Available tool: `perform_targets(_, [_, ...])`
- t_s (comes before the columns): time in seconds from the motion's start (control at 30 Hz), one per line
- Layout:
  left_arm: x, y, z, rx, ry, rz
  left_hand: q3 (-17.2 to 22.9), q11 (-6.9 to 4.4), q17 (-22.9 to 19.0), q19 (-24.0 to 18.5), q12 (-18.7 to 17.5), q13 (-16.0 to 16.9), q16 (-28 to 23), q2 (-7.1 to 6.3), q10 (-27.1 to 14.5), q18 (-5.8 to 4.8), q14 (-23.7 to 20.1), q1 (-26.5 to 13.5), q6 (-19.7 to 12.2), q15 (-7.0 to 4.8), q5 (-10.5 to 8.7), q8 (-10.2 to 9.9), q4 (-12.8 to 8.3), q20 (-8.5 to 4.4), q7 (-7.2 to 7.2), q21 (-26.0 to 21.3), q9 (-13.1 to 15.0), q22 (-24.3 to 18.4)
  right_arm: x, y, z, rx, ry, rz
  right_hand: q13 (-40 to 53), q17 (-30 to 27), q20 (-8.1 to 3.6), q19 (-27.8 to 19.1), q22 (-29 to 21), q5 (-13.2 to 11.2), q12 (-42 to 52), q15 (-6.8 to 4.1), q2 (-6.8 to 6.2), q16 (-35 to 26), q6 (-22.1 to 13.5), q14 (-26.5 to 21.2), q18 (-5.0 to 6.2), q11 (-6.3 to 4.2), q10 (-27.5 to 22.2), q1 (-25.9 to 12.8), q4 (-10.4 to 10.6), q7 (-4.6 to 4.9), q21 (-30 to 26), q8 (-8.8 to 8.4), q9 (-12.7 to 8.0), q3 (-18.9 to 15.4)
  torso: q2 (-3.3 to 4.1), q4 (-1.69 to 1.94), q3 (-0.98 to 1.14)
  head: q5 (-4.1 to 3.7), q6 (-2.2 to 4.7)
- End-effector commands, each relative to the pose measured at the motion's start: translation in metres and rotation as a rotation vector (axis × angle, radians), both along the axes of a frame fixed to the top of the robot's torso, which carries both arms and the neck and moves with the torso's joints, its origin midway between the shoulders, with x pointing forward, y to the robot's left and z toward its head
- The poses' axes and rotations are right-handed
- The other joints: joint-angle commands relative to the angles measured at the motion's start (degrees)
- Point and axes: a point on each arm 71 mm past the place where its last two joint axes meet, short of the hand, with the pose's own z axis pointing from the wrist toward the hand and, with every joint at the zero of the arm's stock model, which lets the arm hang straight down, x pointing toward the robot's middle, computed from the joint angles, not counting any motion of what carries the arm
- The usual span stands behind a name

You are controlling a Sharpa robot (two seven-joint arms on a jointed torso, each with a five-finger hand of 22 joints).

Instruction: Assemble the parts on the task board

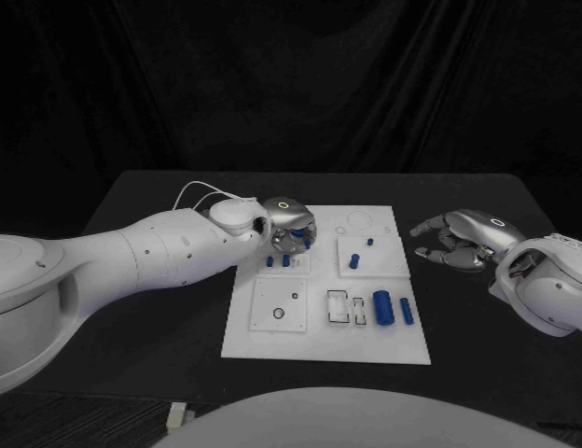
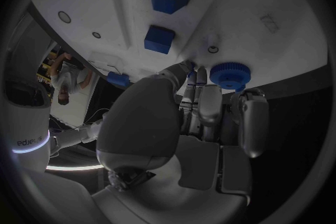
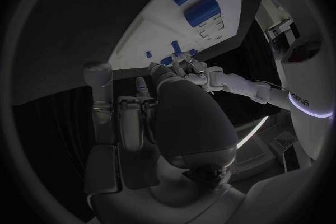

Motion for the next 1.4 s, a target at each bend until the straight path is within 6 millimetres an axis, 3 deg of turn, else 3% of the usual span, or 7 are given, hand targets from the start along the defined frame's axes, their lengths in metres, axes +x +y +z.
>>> perform_targets(0.03, [-0.006, 0.002, -0.007, 0.000, 0.010, -0.027, 0.44, -0.43, 0.11, 0.22, 0.71, 0.38, 0.45, 0.95, 2.01, -0.34, 0.48, 0.16, 1.58, -0.53, 0.38, 0.58, -0.31, -0.53, -0.29, 0.23, -0.01, 12.14, 0.000, 0.000, 0.000, 0.013, 0.000, -0.006, 15.03, 15.10, 0.30, 0.01, 5.04, 0.35, 0.15, 0.37, 0.07, 0.33, 0.53, 6.06, 0.81, 0.35, 6.06, -0.27, 0.02, -0.07, -0.27, -0.39, -0.05, 0.31, -0.07, 0.06, 0.09, -0.01, -0.01])
perform_targets(0.13, [-0.007, 0.002, -0.006, -0.015, 0.000, -0.044, 0.31, -1.00, 0.12, 0.45, 1.21, 0.46, 0.59, 1.36, 3.96, -0.42, 0.78, 0.42, 3.69, -0.94, 1.48, 1.34, -0.88, -0.82, -0.72, 0.51, 0.14, 12.24, 0.000, 0.001, -0.001, 0.014, 0.001, -0.006, 15.03, 15.10, 0.30, 0.02, 5.06, 0.36, 0.15, 0.37, 0.07, 0.33, 0.54, 6.06, 0.80, 0.35, 6.06, -0.25, 0.00, -0.06, -0.22, -0.38, -0.05, 0.34, -0.08, 0.09, 0.10, -0.01, -0.01])
perform_targets(0.3, [-0.009, 0.002, -0.005, -0.030, -0.007, -0.063, 0.10, -1.26, -0.31, 0.74, 1.31, 0.42, 0.44, 1.61, 5.18, -0.52, 0.82, 0.46, 4.63, -1.15, 2.41, 1.48, -1.39, -1.10, -0.89, 0.88, 0.06, 12.38, 0.000, 0.001, -0.002, 0.015, 0.005, -0.006, 15.03, 15.10, 0.30, 0.01, 5.04, 0.38, 0.15, 0.37, 0.08, 0.33, 0.57, 6.06, 0.82, 0.34, 6.06, -0.19, -0.05, -0.06, -0.29, -0.38, -0.06, 0.39, -0.04, 0.06, 0.06, 0.00, -0.01])
perform_targets(0.77, [-0.013, 0.016, 0.000, -0.052, -0.038, -0.049, -0.27, -1.11, -0.95, 1.07, 0.72, 0.01, 0.13, 1.69, 5.99, -0.65, 0.95, 0.23, 5.48, -1.22, 3.11, 1.35, -2.13, -1.43, -0.63, 1.30, -0.14, 12.53, -0.001, 0.000, -0.004, 0.012, 0.013, -0.010, 15.03, 15.10, 0.30, 0.02, 5.05, 0.40, 0.15, 0.36, 0.09, 0.33, 0.59, 6.06, 0.81, 0.34, 6.06, -0.12, -0.10, -0.05, -0.26, -0.38, -0.07, 0.46, -0.14, 0.12, 0.17, 0.04, -0.01])
perform_targets(1.03, [-0.007, 0.029, 0.030, -0.111, -0.070, -0.012, -0.18, -0.86, -0.53, 1.44, 0.25, -0.34, 0.44, 1.85, 6.02, -0.77, 1.39, 0.30, 5.56, -1.16, 3.18, 1.17, -2.36, -1.47, -0.38, 1.77, -0.27, 12.69, -0.002, 0.000, -0.005, 0.011, 0.016, -0.011, 15.03, 15.10, 0.29, 0.02, 5.05, 0.40, 0.15, 0.36, 0.09, 0.33, 0.63, 6.06, 0.81, 0.35, 6.06, 0.00, -0.21, -0.05, -0.27, -0.38, -0.09, 0.58, -0.01, 0.27, 0.08, -0.31, -0.01])
perform_targets(1.23, [-0.002, 0.044, 0.049, -0.129, -0.079, 0.022, -0.14, -0.73, -0.87, 1.30, -0.06, -0.55, 0.26, 1.91, 5.85, -0.72, 1.32, 0.29, 5.55, -1.08, 3.22, 1.07, -2.41, -1.47, -0.27, 1.57, -0.34, 12.62, -0.002, -0.002, -0.005, 0.007, 0.020, -0.016, 15.03, 15.10, 0.29, 0.00, 5.02, 0.41, 0.15, 0.36, 0.08, 0.33, 0.63, 6.06, 0.84, 0.34, 6.06, 0.08, -0.28, -0.04, -0.44, -0.39, -0.10, 0.65, -0.04, 0.37, 0.15, 0.06, -0.01])
perform_targets(1.4, [0.000, 0.052, 0.052, -0.116, -0.064, 0.042, -0.23, -0.66, -1.11, 1.26, -0.25, -0.70, 0.11, 1.89, 5.83, -0.71, 1.23, 0.13, 5.57, -1.03, 3.02, 1.02, -2.35, -1.45, -0.21, 1.50, -0.37, 12.60, -0.002, -0.002, -0.006, 0.006, 0.024, -0.015, 15.03, 15.10, 0.29, 0.00, 5.02, 0.41, 0.15, 0.36, 0.08, 0.33, 0.63, 6.06, 0.84, 0.34, 6.06, 0.08, -0.28, -0.04, -0.44, -0.39, -0.10, 0.65, 0.01, 0.20, 0.04, 0.36, -0.01])
